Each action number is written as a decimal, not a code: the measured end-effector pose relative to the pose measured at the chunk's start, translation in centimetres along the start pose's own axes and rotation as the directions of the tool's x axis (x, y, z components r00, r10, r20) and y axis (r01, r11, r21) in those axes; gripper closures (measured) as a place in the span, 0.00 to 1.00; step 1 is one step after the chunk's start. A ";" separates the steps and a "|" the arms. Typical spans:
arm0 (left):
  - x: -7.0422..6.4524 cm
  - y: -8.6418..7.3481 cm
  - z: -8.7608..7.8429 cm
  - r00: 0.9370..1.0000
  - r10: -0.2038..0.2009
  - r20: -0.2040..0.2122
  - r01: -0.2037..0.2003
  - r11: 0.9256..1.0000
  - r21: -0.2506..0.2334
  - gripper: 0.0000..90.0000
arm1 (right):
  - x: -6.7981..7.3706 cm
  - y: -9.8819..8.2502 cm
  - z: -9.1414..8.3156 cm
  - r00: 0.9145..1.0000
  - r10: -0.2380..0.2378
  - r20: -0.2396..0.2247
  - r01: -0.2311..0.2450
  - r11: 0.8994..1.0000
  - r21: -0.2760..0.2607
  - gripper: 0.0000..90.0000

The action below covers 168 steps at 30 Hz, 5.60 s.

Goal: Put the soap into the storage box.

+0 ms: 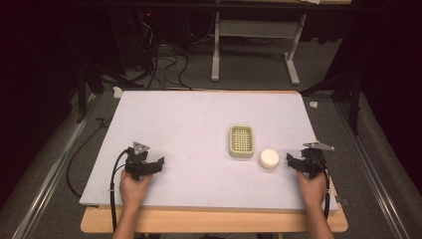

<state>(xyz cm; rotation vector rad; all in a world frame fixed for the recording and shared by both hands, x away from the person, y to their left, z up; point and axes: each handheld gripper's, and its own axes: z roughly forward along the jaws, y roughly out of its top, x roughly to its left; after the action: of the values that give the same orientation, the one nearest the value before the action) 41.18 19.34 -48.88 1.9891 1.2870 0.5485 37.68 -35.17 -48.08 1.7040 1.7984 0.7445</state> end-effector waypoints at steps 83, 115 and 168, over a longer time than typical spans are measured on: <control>0.0 0.0 0.0 1.000 0.000 0.003 0.000 1.000 0.000 0.26 | 8.5 0.4 0.2 0.968 -0.185 -0.171 0.187 0.982 -0.005 0.27; 0.0 0.0 0.0 1.000 0.003 0.000 -0.003 1.000 0.000 0.26 | 8.9 1.4 -1.8 0.954 -0.211 -0.214 0.200 0.977 -0.073 0.28; -0.1 0.0 0.0 1.000 0.006 -0.002 -0.006 1.000 0.000 0.26 | 14.0 8.1 0.5 0.912 -0.274 -0.304 0.267 0.961 -0.067 0.28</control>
<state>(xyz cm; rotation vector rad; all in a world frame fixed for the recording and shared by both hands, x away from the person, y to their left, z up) 41.14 19.29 -48.88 1.9934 1.2834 0.5535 42.99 -20.83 -42.80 1.3359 2.1730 0.9471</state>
